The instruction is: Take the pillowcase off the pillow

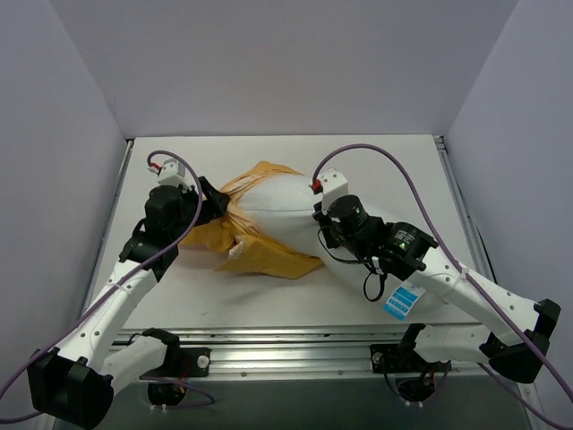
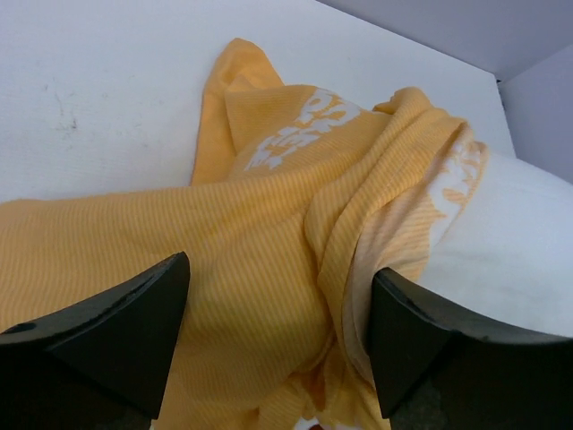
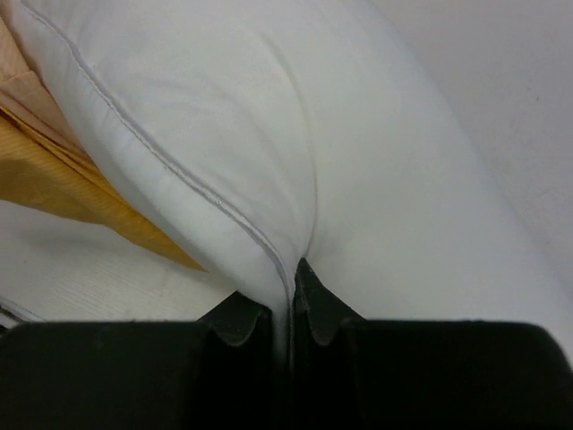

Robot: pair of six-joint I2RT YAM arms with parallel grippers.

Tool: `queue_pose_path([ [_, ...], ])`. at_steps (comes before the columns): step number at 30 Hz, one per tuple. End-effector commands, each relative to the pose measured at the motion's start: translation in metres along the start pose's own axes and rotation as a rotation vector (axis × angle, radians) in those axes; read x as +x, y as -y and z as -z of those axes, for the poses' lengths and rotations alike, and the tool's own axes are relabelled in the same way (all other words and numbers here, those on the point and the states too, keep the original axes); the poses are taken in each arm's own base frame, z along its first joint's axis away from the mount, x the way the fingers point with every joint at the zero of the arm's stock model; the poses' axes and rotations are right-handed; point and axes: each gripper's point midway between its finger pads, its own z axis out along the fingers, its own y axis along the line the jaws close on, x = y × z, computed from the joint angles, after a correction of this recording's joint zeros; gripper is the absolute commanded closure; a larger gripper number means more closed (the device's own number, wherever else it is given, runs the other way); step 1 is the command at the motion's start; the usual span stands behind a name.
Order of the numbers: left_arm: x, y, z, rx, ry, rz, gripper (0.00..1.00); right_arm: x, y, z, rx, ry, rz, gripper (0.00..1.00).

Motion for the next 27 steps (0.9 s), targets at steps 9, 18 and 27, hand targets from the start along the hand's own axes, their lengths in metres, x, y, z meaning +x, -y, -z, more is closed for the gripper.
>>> queue_pose_path([
  [9,0.006,0.047,0.076,0.333,0.065,0.039,0.07,-0.095,-0.006,-0.004,-0.067,0.207,-0.172,1.0],
  [18,0.037,0.018,0.073,0.28,0.068,0.088,0.06,-0.113,-0.011,-0.002,-0.171,0.207,-0.161,1.0],
  [27,0.026,0.045,0.031,0.387,0.091,0.05,0.09,-0.108,-0.027,0.004,-0.291,0.213,-0.14,1.0],
])
